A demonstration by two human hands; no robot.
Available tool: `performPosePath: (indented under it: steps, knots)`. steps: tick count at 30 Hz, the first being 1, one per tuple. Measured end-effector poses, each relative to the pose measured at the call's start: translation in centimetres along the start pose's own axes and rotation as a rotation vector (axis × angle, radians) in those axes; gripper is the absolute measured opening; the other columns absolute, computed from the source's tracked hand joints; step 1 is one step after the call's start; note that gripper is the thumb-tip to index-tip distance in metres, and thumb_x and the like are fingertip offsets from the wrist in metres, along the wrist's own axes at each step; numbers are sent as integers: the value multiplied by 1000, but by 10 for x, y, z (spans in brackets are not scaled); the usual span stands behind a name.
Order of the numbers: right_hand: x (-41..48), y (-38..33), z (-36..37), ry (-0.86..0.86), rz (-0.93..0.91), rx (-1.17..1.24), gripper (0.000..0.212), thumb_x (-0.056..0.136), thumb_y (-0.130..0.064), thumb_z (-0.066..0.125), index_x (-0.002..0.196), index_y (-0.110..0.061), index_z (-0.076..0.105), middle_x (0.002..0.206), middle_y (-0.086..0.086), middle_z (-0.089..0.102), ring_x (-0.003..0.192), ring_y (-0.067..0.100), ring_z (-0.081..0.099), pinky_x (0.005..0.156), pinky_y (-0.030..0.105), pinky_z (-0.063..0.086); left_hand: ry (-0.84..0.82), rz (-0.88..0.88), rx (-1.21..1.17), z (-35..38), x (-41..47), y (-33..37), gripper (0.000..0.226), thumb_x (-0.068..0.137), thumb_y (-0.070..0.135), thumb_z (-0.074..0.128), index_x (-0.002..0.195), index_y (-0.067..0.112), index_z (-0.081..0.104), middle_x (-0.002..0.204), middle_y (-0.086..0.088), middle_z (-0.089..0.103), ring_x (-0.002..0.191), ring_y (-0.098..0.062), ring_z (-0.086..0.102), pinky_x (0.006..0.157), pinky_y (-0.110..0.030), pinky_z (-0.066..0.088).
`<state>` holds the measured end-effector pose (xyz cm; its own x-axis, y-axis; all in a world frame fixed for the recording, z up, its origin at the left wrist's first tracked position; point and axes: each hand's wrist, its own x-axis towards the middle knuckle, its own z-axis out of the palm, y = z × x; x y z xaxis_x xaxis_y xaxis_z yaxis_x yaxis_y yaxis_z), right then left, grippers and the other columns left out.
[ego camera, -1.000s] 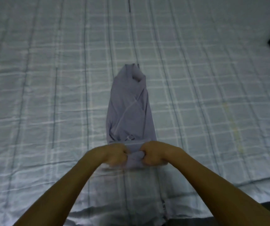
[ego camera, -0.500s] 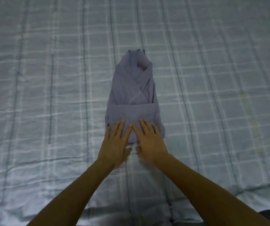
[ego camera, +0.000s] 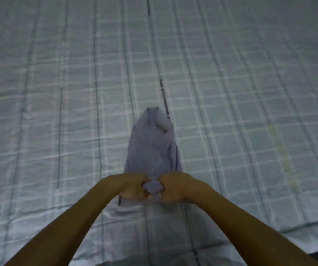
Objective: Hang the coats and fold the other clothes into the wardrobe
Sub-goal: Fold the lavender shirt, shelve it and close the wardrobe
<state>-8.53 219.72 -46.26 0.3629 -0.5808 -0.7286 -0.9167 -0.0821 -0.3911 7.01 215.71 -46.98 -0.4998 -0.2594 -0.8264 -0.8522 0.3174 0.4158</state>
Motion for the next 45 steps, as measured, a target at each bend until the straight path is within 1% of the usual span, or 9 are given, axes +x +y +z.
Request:
performPosePath:
  steps: [3, 5, 8, 11, 16, 27, 34, 38, 45]
  knots:
    - [-3, 0, -22, 309, 49, -44, 28, 89, -32, 52, 110, -16, 61, 107, 7, 65, 99, 29, 61, 72, 29, 38, 252, 57, -144, -27, -12, -3, 30, 92, 31, 53, 118, 17, 61, 117, -3, 64, 105, -23, 59, 81, -23, 40]
    - [5, 6, -34, 806, 49, -65, 20, 79, -18, 57, 97, -11, 63, 88, 11, 66, 80, 34, 63, 64, 31, 38, 815, 83, -154, -40, -12, -10, 30, 87, 32, 49, 104, 14, 65, 101, -9, 67, 93, -29, 61, 74, -28, 41]
    - [27, 20, -36, 1006, 103, -3, 43, 73, -9, 63, 115, -6, 59, 111, 18, 59, 104, 37, 55, 89, 46, 45, 1321, 105, -72, -44, -4, -18, 28, 85, 18, 52, 109, 7, 62, 101, -12, 63, 91, -25, 56, 80, -31, 42]
    - [42, 28, -13, 964, 36, 56, 43, 84, -17, 55, 126, -7, 50, 129, 22, 51, 118, 39, 49, 97, 52, 42, 1264, 140, -160, -18, 8, -21, 28, 87, 15, 55, 113, 5, 57, 109, -14, 58, 91, -15, 50, 85, -22, 39]
    - [62, 43, 53, 754, -14, -187, 80, 67, -35, 75, 136, -11, 44, 141, 22, 44, 130, 40, 43, 99, 59, 40, 894, 38, 203, 55, 52, -47, 74, 77, 35, 59, 143, 10, 35, 144, -24, 38, 130, -40, 41, 98, -53, 39]
    - [116, 62, 28, 835, 61, -291, 80, 65, -32, 81, 134, -5, 50, 139, 17, 49, 129, 33, 45, 106, 55, 29, 1080, 44, 330, 20, 117, -38, 77, 80, 44, 55, 141, 1, 36, 147, -25, 34, 139, -33, 19, 114, -53, 10]
    - [125, 65, 5, 869, 1, -231, 38, 77, -15, 44, 105, -8, 69, 107, 13, 70, 98, 28, 67, 76, 38, 55, 1094, 19, 369, -2, 127, -41, 39, 83, 12, 51, 115, -8, 59, 113, -30, 61, 102, -44, 62, 87, -54, 50]
    - [114, 59, -26, 846, -68, -179, 33, 53, -2, 79, 85, -2, 68, 73, 14, 68, 61, 28, 66, 42, 29, 51, 1096, 75, 266, -32, 106, -36, 20, 74, 3, 53, 89, -8, 61, 82, -24, 64, 73, -36, 67, 64, -39, 55]
    - [38, -6, -114, 878, -66, -186, 38, 69, -2, 43, 101, 2, 63, 90, 19, 66, 80, 35, 65, 56, 41, 55, 1264, 125, 320, -94, -12, -6, 52, 32, -10, 82, 80, 1, 67, 70, -11, 65, 56, -25, 64, 51, -27, 48]
